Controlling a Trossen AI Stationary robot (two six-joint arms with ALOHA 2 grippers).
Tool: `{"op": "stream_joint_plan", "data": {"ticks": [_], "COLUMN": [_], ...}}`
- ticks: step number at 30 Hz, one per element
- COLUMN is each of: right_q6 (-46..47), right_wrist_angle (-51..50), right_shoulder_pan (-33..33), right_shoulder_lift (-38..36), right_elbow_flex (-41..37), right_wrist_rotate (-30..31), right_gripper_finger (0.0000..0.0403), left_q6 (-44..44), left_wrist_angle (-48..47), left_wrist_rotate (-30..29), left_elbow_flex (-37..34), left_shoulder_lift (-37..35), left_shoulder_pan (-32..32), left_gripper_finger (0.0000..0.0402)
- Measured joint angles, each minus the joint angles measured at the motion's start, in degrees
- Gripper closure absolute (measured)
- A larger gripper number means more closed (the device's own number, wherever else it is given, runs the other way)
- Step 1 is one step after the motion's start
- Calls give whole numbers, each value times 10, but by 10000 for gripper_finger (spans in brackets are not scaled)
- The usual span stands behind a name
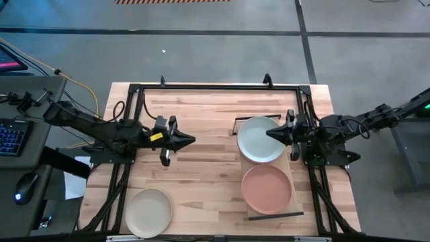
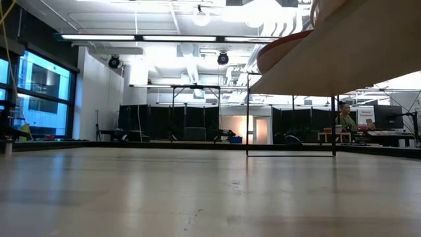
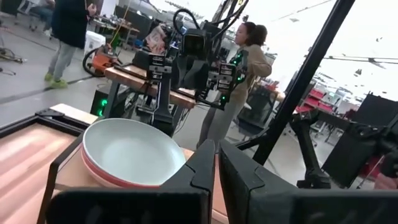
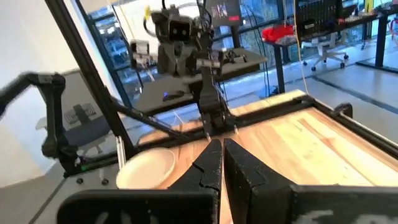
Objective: Place and stack plates onto a shelf
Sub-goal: Stack the gray plate on top of the brown plate on the shelf
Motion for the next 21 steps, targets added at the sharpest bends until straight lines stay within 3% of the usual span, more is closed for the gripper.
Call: {"op": "stream_joint_plan", "data": {"ticks": [21], "right_q6": [-3], "right_wrist_angle": [19], "right_shoulder_pan": [0], "right_shoulder_lift": [0], "right_elbow_flex": [0], "right_wrist_rotate": [0], "right_gripper_finger": [402], "left_q6": [0], "left_wrist_angle": [-6], "left_wrist_rotate": [2], "left_elbow_flex": [0], "left_shoulder_lift": [0], "left_shoulder_pan": [0], "left_gripper_finger": [392]}}
